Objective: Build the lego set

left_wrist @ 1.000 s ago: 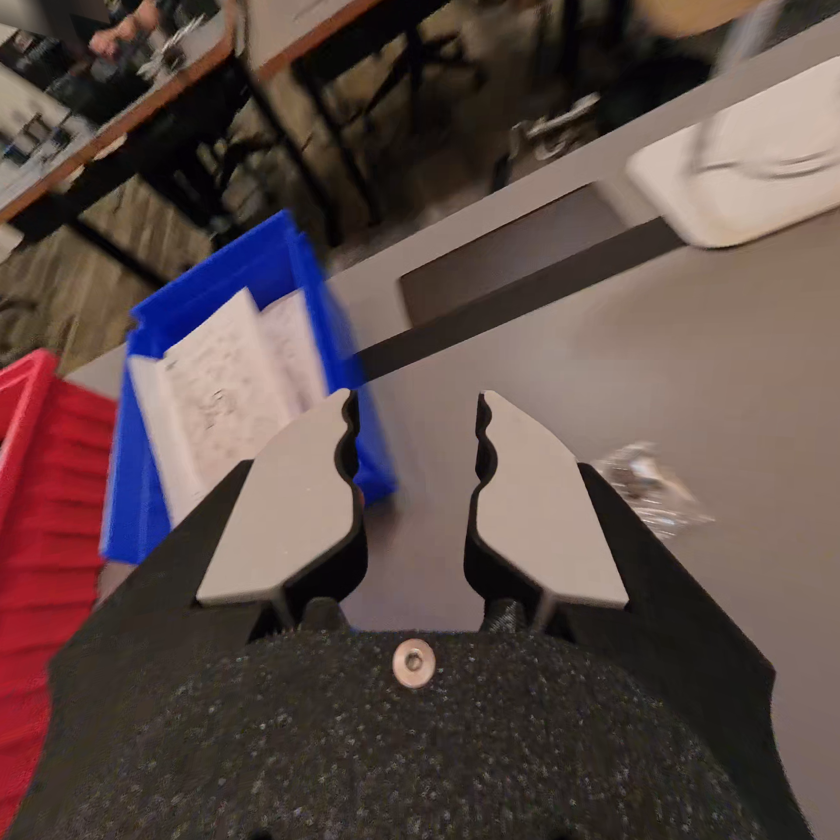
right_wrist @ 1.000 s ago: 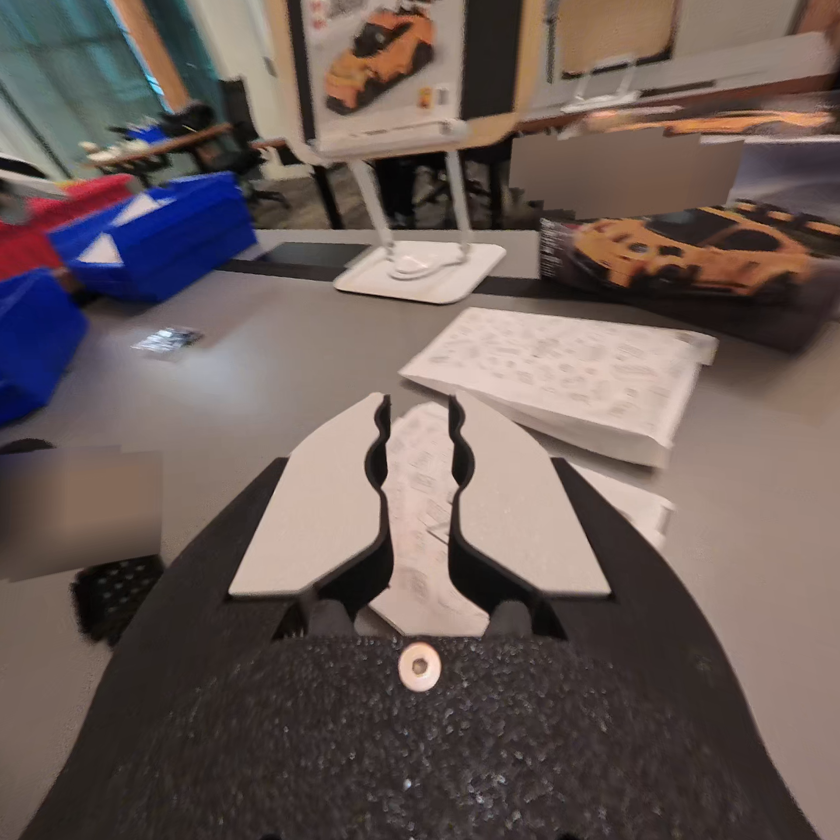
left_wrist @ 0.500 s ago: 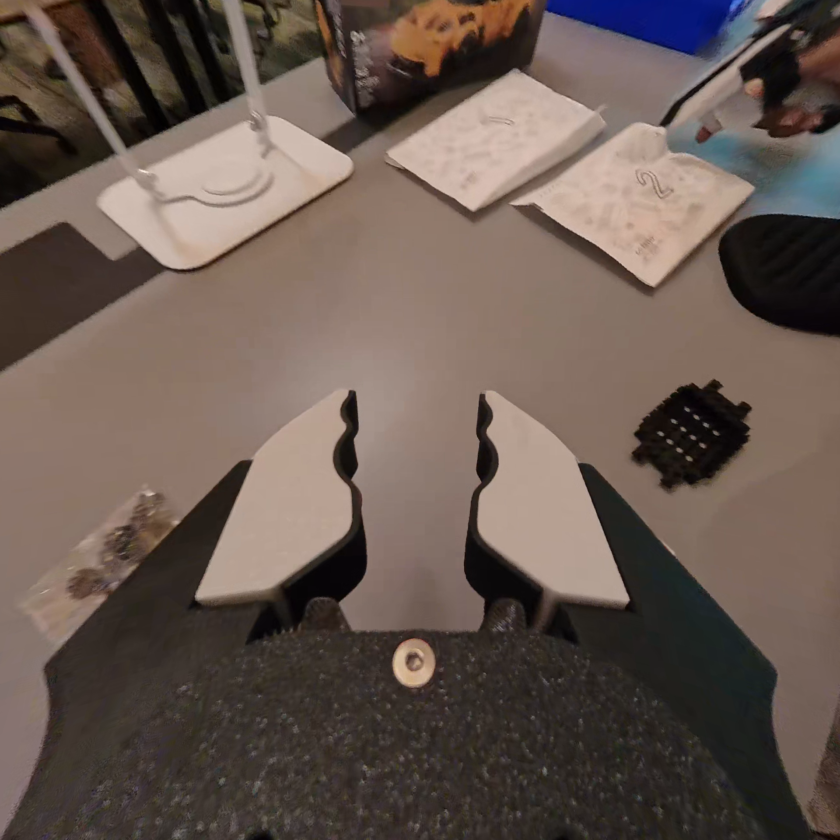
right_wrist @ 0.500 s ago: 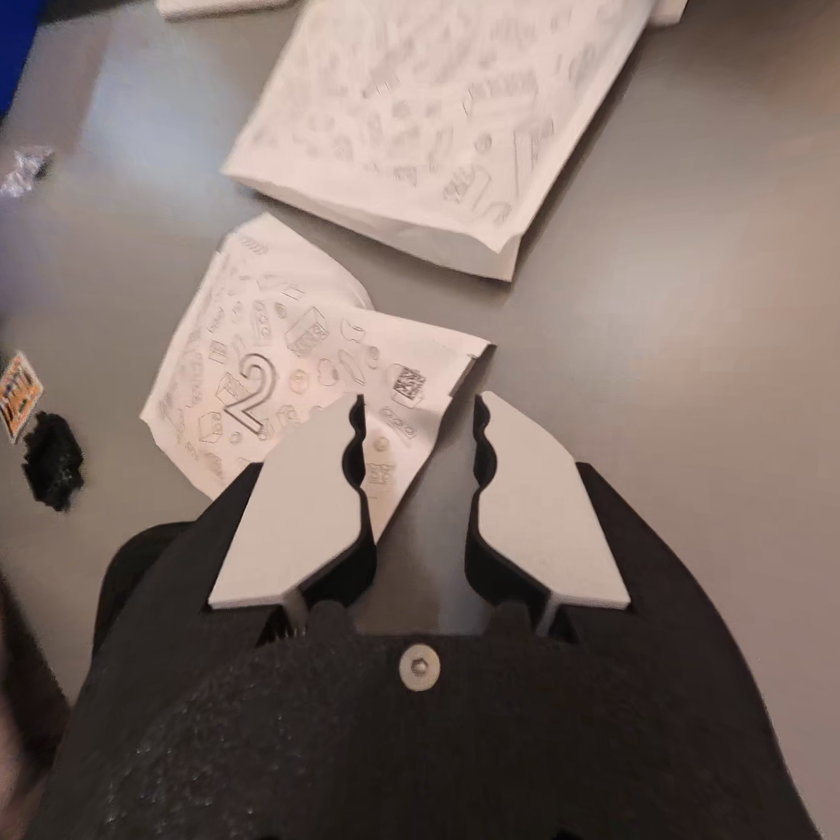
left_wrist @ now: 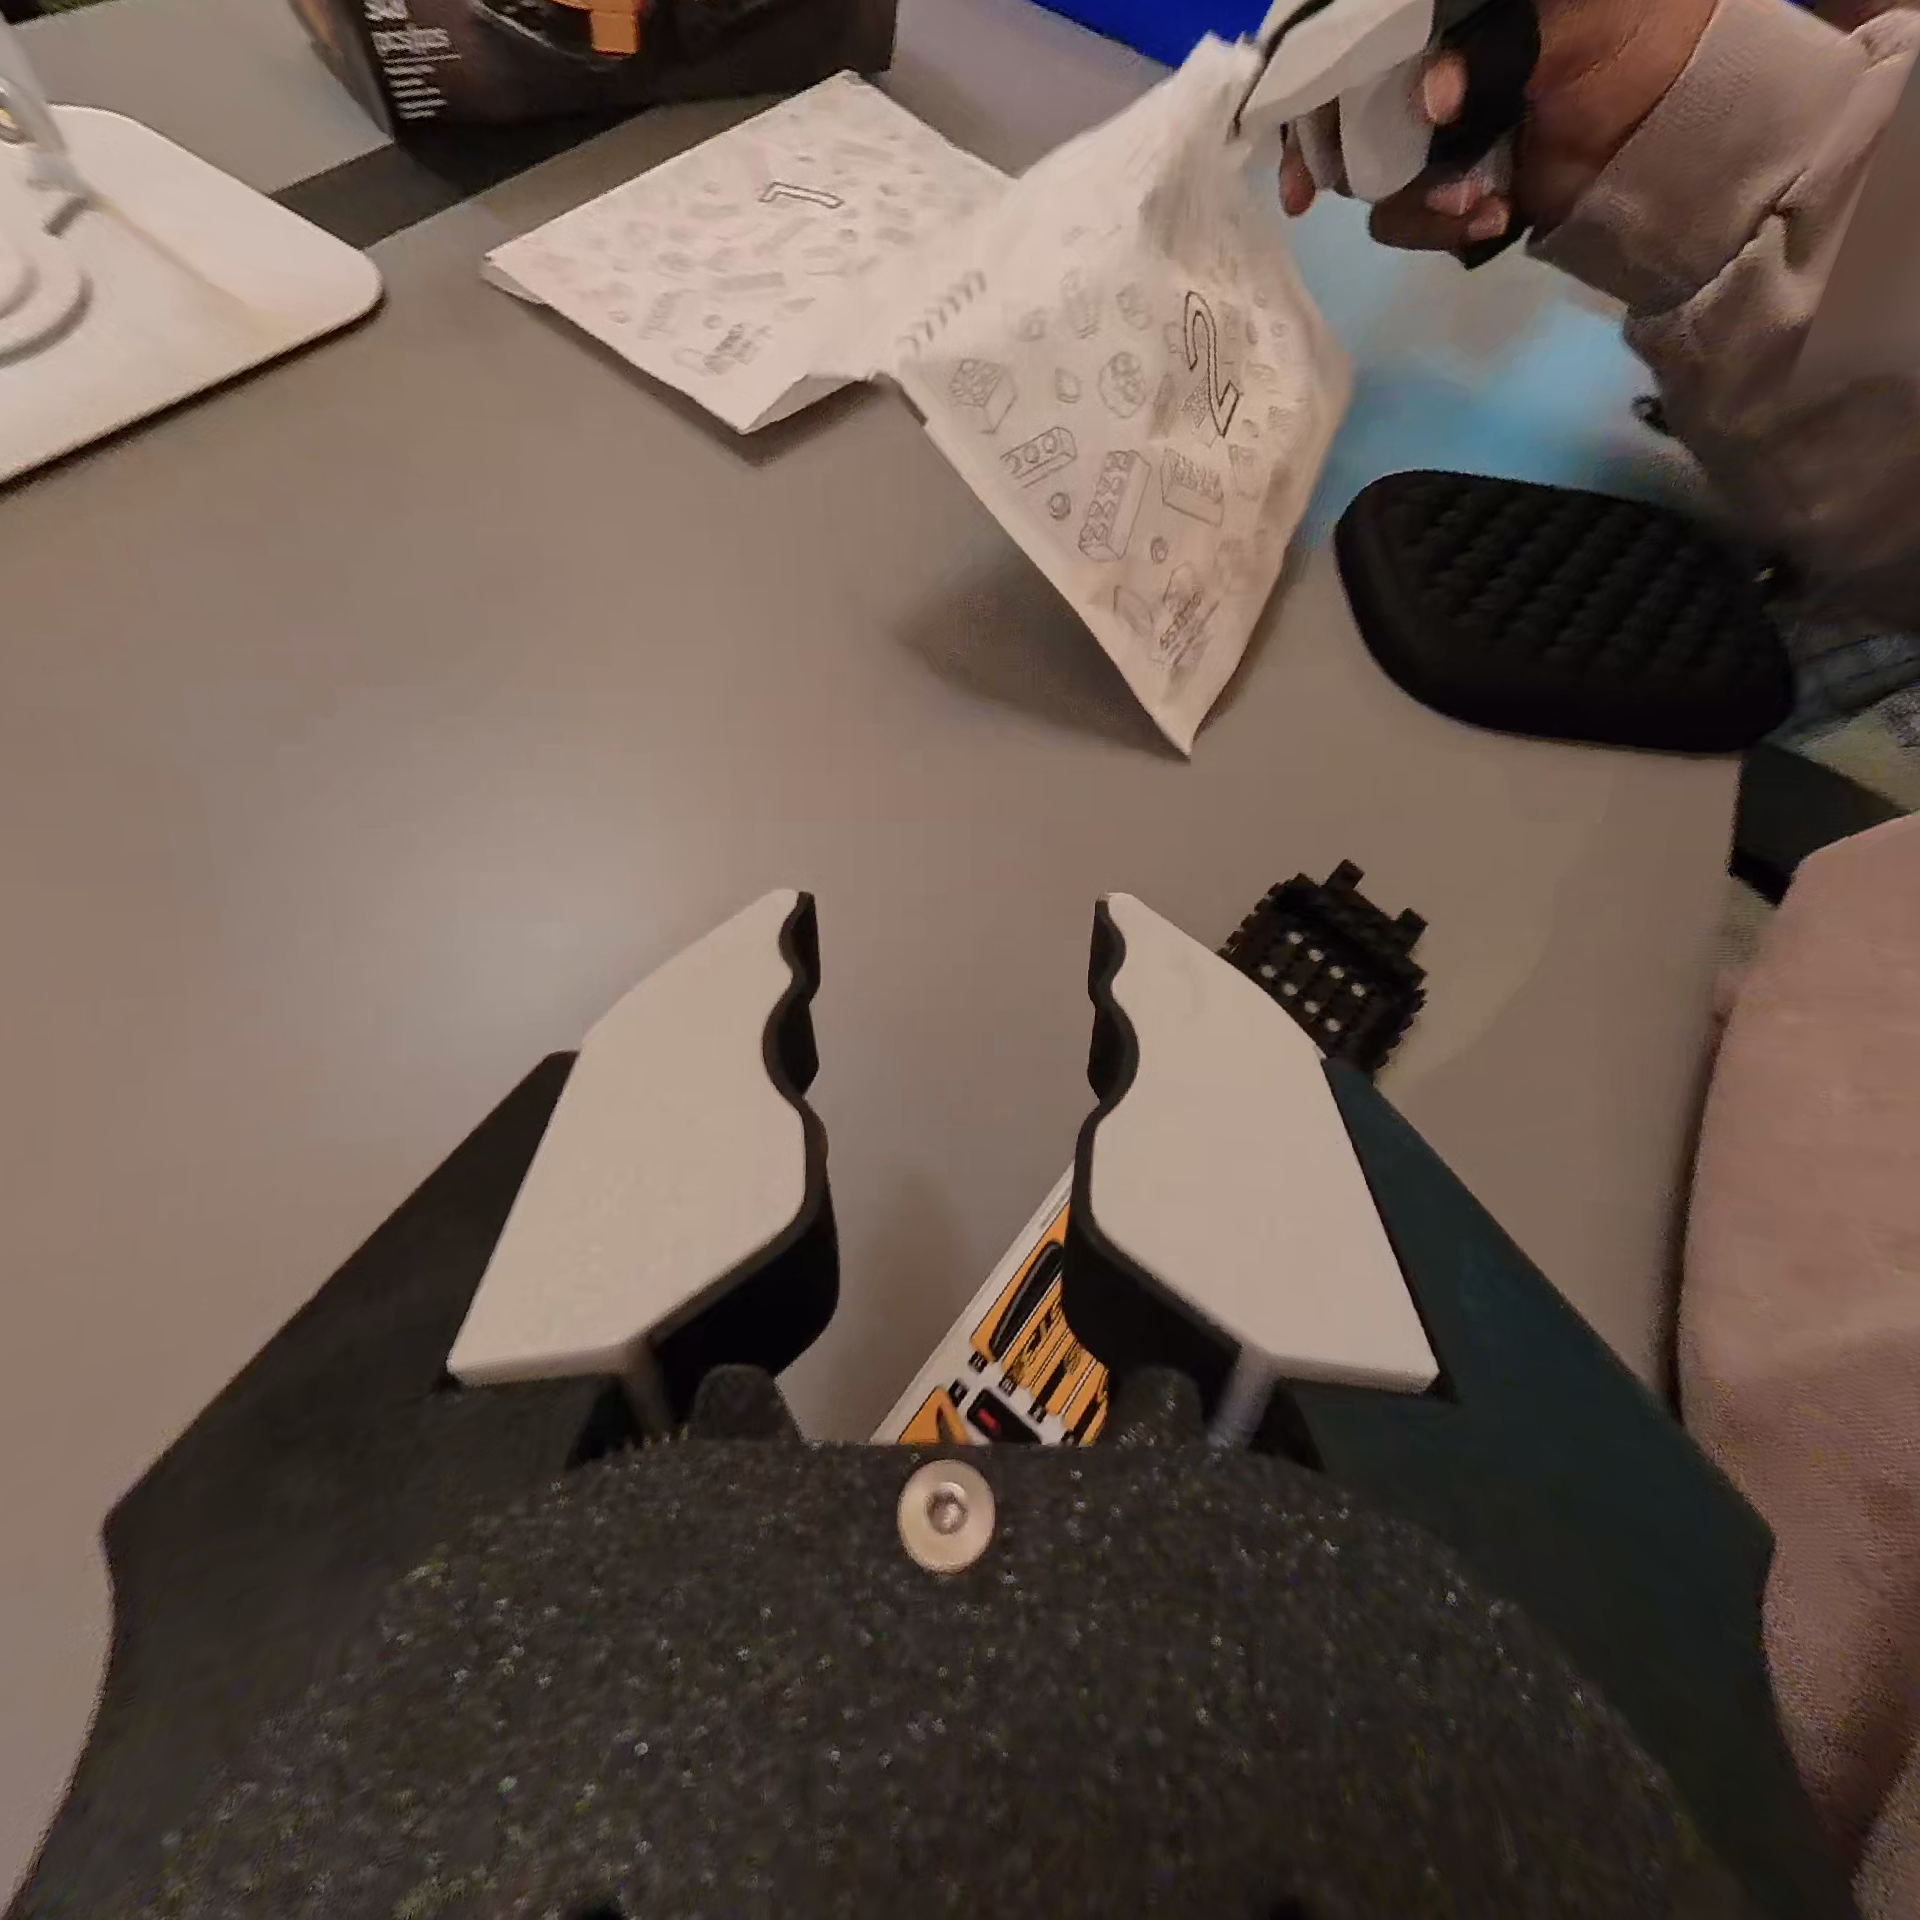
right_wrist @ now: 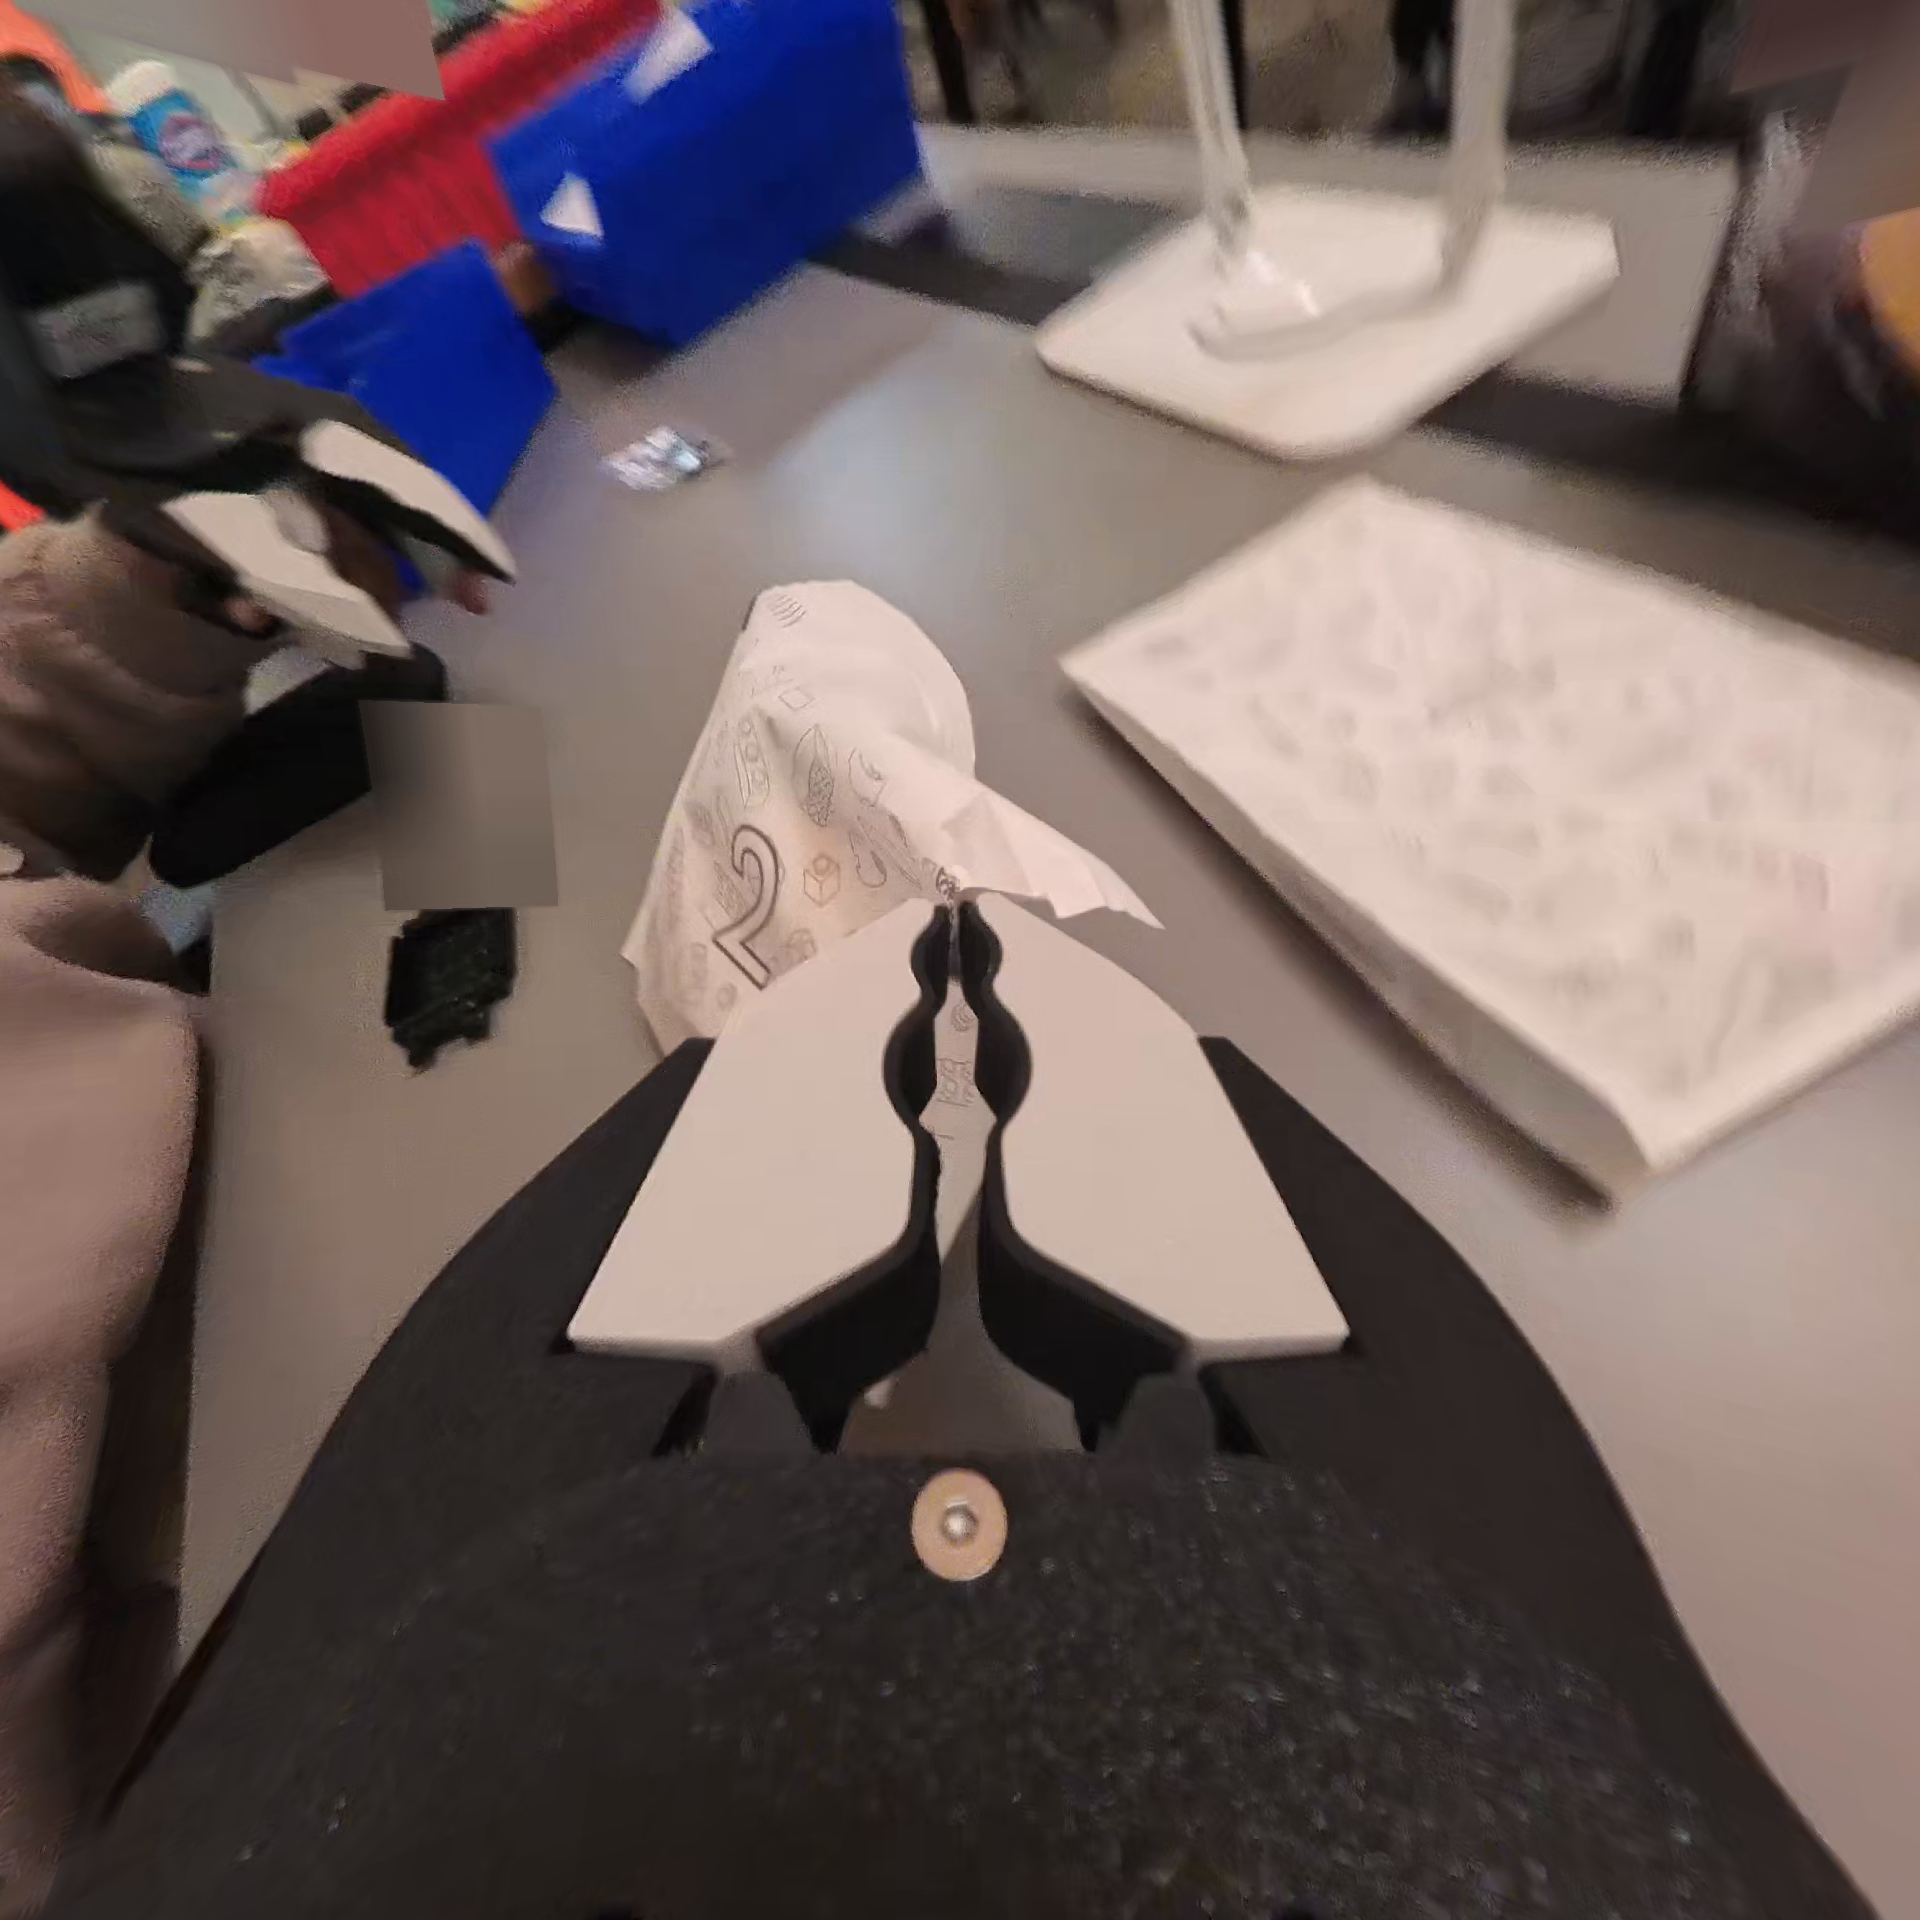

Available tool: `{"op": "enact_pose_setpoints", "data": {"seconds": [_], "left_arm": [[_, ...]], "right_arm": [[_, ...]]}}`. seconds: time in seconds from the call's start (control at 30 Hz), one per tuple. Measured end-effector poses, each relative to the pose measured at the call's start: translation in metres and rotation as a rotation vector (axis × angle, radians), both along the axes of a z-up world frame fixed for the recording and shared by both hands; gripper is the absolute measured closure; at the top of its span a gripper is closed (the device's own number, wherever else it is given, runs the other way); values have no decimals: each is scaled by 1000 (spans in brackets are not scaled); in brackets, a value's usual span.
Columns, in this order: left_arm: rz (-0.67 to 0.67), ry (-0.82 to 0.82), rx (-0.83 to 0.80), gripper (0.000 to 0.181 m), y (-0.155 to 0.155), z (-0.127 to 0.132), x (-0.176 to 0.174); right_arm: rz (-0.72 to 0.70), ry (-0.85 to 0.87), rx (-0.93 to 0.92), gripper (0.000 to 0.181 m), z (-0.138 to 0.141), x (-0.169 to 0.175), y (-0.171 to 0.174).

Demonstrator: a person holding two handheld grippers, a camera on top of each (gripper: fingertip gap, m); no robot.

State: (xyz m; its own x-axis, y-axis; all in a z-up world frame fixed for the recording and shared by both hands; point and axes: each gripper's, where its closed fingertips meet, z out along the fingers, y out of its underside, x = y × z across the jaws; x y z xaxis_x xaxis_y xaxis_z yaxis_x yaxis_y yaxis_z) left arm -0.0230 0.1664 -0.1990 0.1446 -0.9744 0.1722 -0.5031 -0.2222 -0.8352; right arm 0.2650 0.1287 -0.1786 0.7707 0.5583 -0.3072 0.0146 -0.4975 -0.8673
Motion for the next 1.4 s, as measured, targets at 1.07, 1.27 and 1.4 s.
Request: {"op": "enact_pose_setpoints", "data": {"seconds": [1.07, 1.27, 1.4], "left_arm": [[265, -499, 290, 180, -11, 121, -70], [696, -537, 385, 180, 27, 165, -207], [1047, -577, 375, 180, 46, 174, -314]], "right_arm": [[227, 207, 229, 173, 120, -207, 15], [272, 242, 194, 168, 97, -215, 13], [288, 304, 130, 168, 77, -210, 14]]}}
